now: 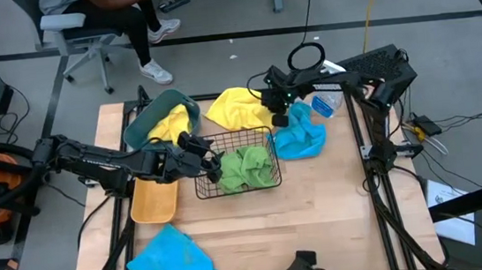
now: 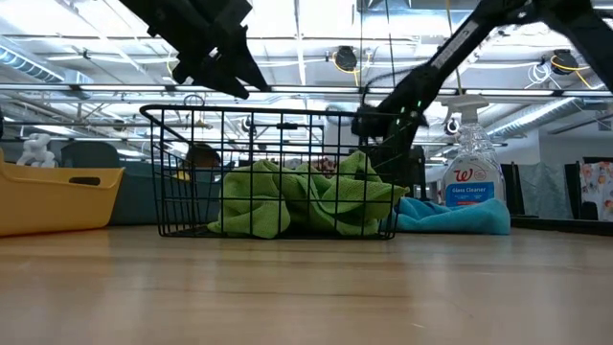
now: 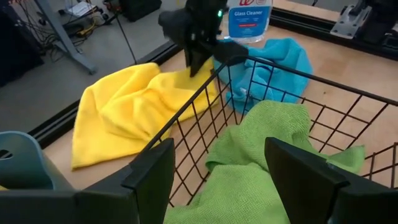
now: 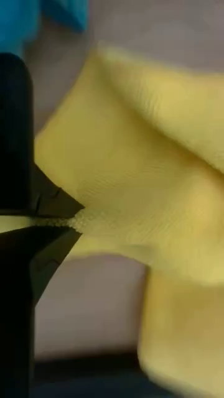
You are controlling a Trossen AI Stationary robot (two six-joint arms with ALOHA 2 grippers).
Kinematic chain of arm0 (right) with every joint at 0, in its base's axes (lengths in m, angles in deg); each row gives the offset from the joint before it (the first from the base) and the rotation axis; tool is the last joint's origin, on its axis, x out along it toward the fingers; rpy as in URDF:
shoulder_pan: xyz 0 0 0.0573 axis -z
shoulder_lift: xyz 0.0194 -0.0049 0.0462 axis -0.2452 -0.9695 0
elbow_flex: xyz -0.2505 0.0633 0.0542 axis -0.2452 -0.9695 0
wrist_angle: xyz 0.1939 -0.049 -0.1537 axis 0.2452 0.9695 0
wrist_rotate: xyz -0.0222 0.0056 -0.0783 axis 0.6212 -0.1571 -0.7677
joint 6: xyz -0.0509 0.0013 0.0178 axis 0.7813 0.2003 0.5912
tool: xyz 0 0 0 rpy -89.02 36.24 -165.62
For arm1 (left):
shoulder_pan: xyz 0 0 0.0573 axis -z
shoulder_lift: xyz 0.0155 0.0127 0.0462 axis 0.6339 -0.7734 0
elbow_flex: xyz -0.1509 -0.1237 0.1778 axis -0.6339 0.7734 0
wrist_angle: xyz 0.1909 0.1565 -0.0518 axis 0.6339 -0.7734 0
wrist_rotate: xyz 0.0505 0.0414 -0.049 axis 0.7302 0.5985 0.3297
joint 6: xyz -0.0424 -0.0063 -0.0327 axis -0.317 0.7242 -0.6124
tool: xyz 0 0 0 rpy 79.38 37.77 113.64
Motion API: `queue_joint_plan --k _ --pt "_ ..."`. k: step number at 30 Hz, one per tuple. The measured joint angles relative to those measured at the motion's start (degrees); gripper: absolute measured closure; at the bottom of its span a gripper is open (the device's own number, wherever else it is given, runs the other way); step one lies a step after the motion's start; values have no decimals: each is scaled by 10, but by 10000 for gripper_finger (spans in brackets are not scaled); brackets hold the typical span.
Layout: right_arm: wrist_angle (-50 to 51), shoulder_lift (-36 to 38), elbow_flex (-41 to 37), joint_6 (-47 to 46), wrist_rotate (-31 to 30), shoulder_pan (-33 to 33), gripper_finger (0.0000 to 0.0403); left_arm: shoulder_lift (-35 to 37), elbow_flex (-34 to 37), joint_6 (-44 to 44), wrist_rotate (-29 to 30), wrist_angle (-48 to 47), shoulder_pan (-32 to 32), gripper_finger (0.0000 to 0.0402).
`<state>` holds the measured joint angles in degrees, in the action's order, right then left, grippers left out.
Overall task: Sort microfiber towel by color & place in baskets
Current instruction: Put the yellow microfiber towel into the blue bin
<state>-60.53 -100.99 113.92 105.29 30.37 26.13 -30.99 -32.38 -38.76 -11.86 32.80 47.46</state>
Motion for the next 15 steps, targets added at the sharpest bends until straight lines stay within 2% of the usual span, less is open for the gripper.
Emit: queue_joint_plan --k 7,15 --pt "48 121 1 -29 -23 -14 399 -1 0 2 0 40 3 151" --pt "29 324 1 -46 -22 -63 400 -47 0 89 -21 170 6 151"
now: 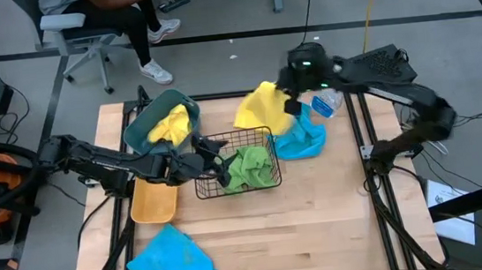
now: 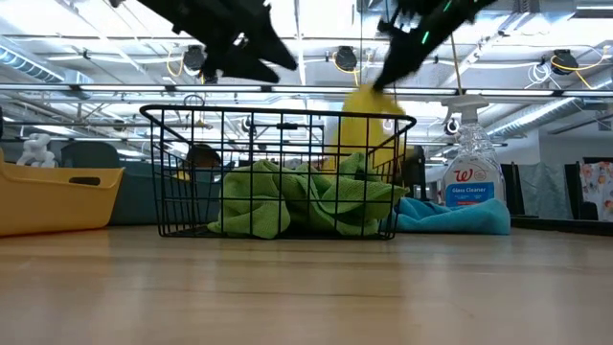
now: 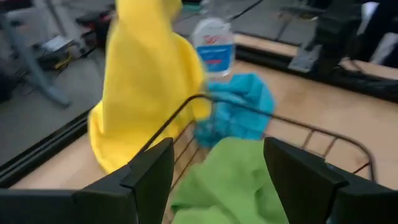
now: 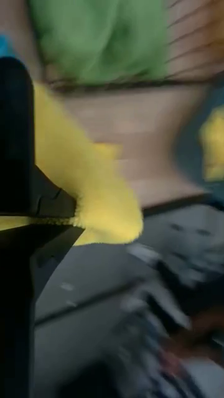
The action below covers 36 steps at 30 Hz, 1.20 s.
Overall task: Sort microfiber towel by color & place in baskets
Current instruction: Put the yellow microfiber towel into the blue bin
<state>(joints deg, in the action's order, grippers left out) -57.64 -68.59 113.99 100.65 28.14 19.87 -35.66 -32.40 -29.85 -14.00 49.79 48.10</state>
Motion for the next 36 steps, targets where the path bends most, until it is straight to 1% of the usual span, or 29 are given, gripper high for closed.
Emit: queue_joint_plan --k 2,5,8,11,15,17,19,22,24,26,27,29,32,34,36 --pt "-4 60 0 -9 -10 -26 400 -13 0 29 -6 42 0 151" --pt "-17 138 1 -21 -32 -83 400 -30 0 75 -9 113 0 151" --pt "-42 199 1 -42 -41 -147 400 -45 0 112 -20 188 0 151" --pt "-64 242 1 -63 -42 -201 400 -64 0 139 -53 259 0 151" --pt "-79 265 2 -84 -43 -262 401 -104 0 192 -80 363 0 148" --pt "-81 266 2 -85 -42 -290 401 -127 0 220 -100 425 0 138" --pt "-82 260 1 -81 -42 -319 401 -148 0 235 -138 484 0 120" --pt "-87 247 1 -71 -41 -359 401 -173 -5 237 -212 546 0 83" --pt "-93 235 1 -67 -40 -385 401 -182 -16 221 -253 554 4 54" --pt "-101 224 1 -60 -40 -409 401 -192 -33 207 -283 552 12 27" --pt "-105 219 1 -56 -41 -420 401 -198 -41 207 -288 549 19 15" --pt "-120 208 1 -54 -50 -439 401 -213 -63 207 -286 539 32 6" --pt "-138 192 1 -45 -81 -460 401 -232 -101 207 -271 495 43 15" --pt "-142 184 1 -38 -100 -473 401 -242 -130 207 -227 456 45 29" --pt "-143 179 1 -35 -113 -483 401 -251 -158 209 -196 413 45 55"
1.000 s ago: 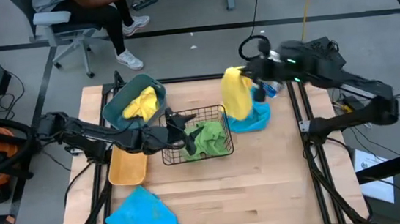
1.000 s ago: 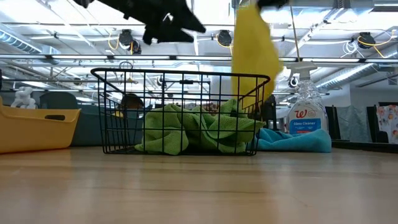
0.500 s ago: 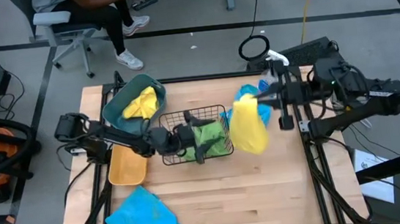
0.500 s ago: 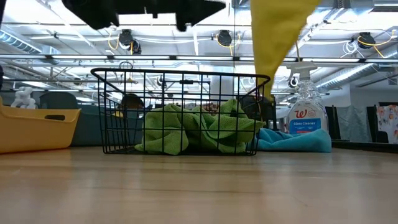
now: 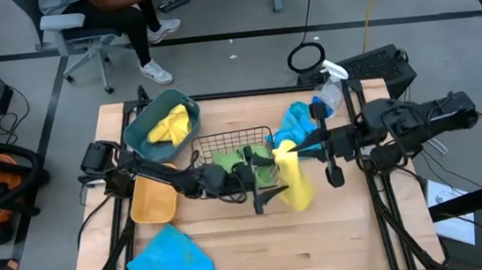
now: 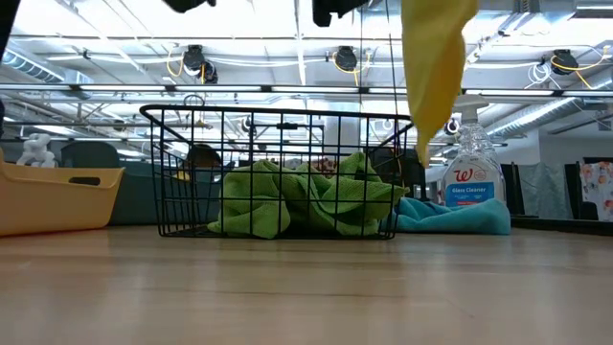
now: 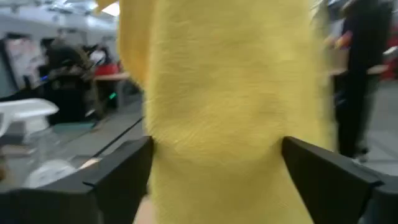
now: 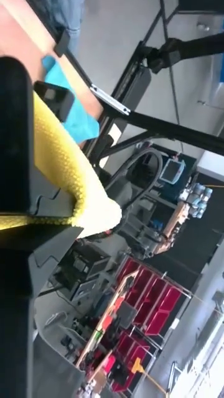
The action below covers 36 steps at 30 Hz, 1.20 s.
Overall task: Sort microfiber towel by color & place in baskets
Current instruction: Put the yellow microfiber towel into the blue bin
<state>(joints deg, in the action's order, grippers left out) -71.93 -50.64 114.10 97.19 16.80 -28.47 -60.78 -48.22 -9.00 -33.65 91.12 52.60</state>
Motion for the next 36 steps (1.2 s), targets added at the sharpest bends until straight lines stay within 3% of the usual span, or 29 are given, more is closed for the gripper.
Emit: queue_joint_plan --k 4,9,11,19,24,30,36 --pt "15 -3 0 6 -28 -19 401 -4 -33 20 8 -64 2 157" --pt "48 4 0 -7 -78 -44 401 -3 -35 39 9 -72 11 347" --pt "76 9 0 -36 -90 -54 396 0 -35 59 11 -76 18 384" --pt "292 11 0 -256 -126 -72 336 46 -35 74 21 -163 60 389" --pt "383 0 -3 -331 -158 -81 287 79 -35 74 -26 -228 88 395" --pt "360 1 -79 -361 -154 -117 241 84 -35 79 -25 -226 104 389" --pt "192 2 -164 -353 -215 -180 230 84 -35 79 53 -237 99 388"
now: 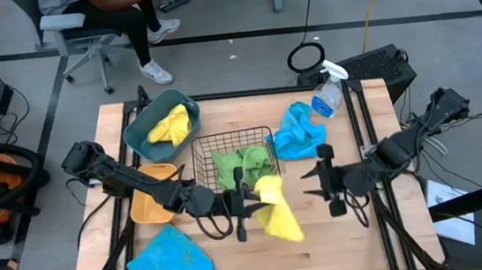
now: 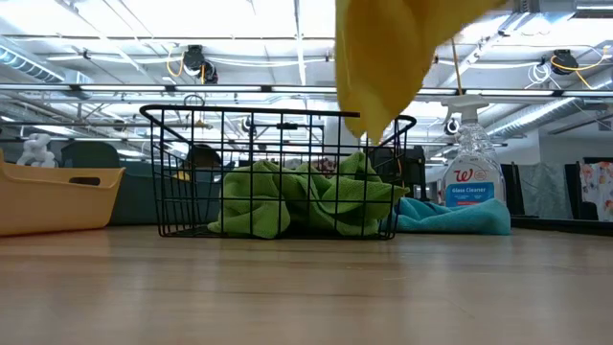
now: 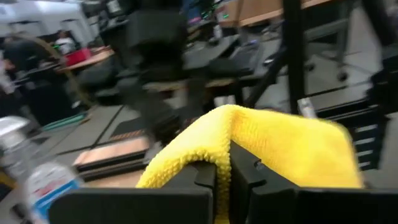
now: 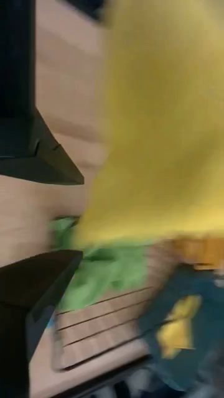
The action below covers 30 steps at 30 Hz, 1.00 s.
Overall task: Sort microfiber towel by color & place in baskets
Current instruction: Put the yellow microfiber towel into the blue bin
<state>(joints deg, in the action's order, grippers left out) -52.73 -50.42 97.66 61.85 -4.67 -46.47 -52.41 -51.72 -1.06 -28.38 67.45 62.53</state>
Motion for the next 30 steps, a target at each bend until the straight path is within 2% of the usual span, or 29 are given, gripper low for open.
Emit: queue_joint_plan --k 4,10,13,18,26,30 --pt "-116 0 -41 13 -40 -37 229 0 0 -4 9 -13 -4 388" --pt "-166 0 -63 0 -41 -74 227 0 0 -4 11 -17 -4 387" --pt "-199 0 -76 0 -43 -80 214 0 0 -4 31 -18 -4 387" --pt "-279 0 -101 4 -48 -78 161 0 0 -1 34 -21 -12 387" --pt "-401 -1 -146 45 -114 -73 49 -8 1 -4 34 -38 -34 387" --pt "-433 -7 -167 45 -137 -56 17 -17 1 -6 34 -37 -42 387"
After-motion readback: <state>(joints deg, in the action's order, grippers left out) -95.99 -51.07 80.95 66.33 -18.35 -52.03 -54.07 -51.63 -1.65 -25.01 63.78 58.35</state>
